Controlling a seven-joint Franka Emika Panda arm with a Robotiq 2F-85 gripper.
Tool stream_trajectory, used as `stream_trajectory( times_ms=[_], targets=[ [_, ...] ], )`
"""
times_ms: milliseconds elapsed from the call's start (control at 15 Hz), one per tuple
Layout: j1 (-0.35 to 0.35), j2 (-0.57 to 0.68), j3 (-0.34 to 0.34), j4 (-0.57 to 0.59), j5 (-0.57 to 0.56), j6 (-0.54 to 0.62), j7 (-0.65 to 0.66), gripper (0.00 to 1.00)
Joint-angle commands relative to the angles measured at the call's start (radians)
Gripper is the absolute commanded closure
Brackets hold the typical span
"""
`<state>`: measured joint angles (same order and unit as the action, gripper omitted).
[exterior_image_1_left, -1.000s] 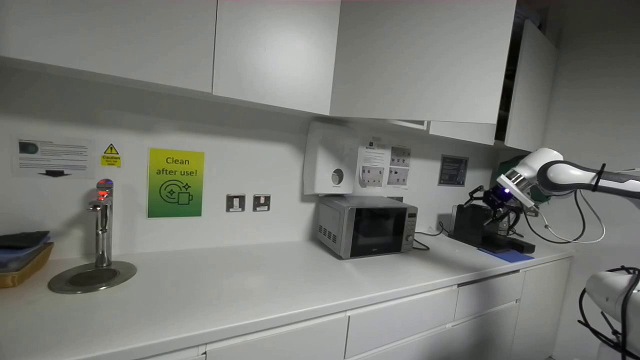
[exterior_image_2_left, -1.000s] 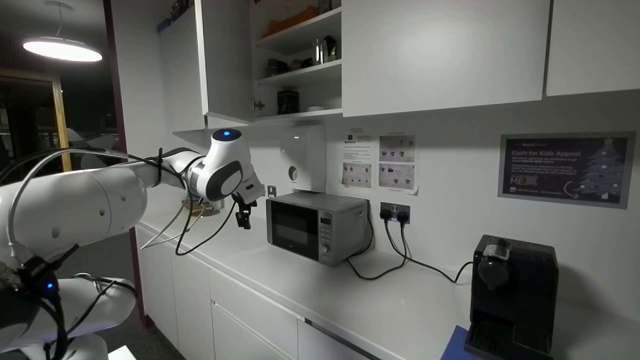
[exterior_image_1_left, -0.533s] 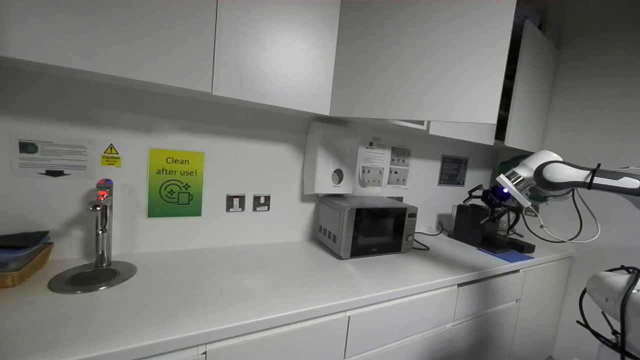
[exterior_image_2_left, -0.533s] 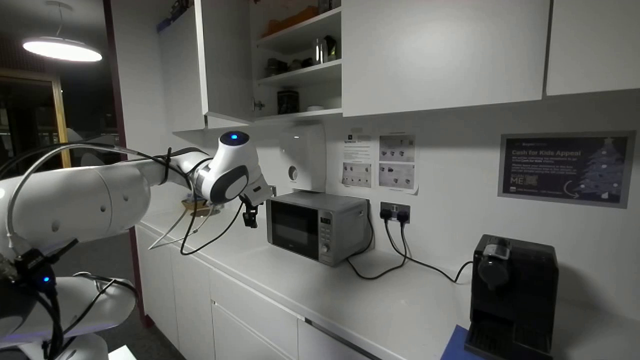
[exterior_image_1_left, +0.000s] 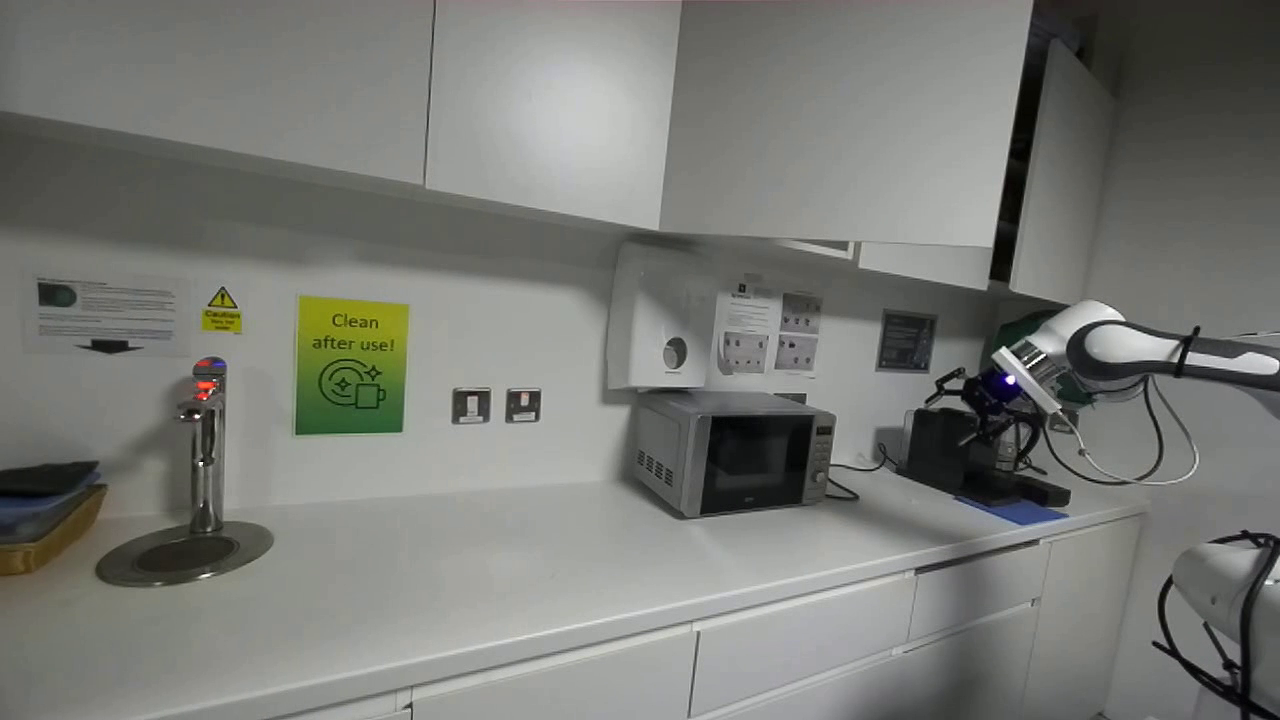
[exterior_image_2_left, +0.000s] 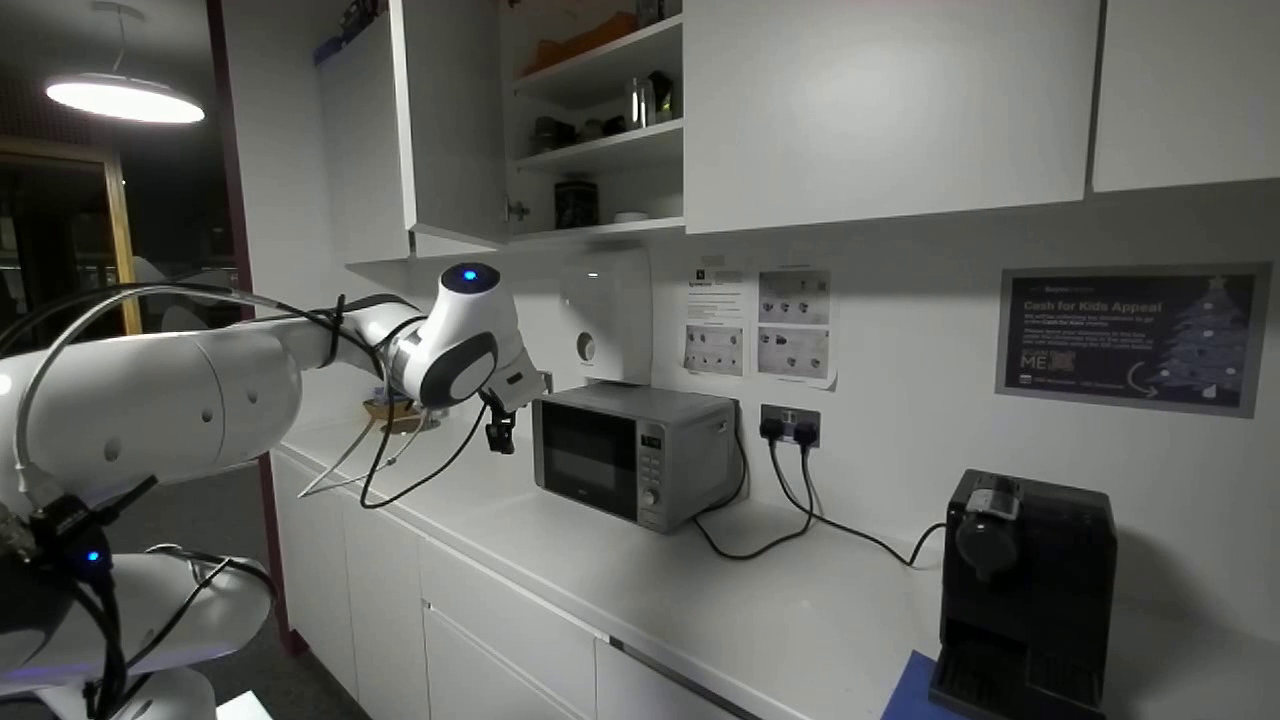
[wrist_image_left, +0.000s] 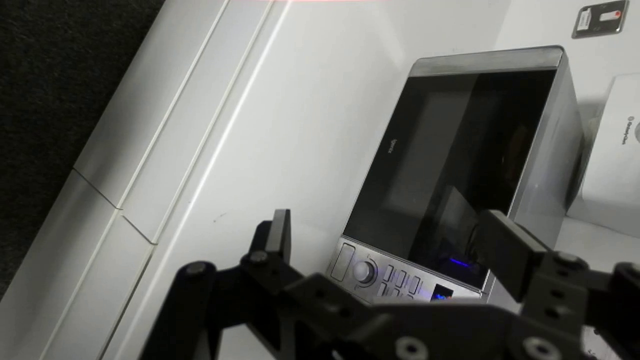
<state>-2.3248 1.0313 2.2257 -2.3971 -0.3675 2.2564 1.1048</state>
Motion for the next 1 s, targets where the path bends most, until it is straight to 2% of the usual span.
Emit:
stream_trajectory(
  times_ms=[0,533,933],
  targets=[
    [-0.051,-0.061,0.023,-0.002,0.062,0.040,-0.047,0.00],
    [-0.060,-0.156,-0.015,0.072,0.067,0.119,-0.102,0.00],
    [-0.035,-0.225,-0.068,0.125,0.139,0.167,-0.197,0.00]
  ],
)
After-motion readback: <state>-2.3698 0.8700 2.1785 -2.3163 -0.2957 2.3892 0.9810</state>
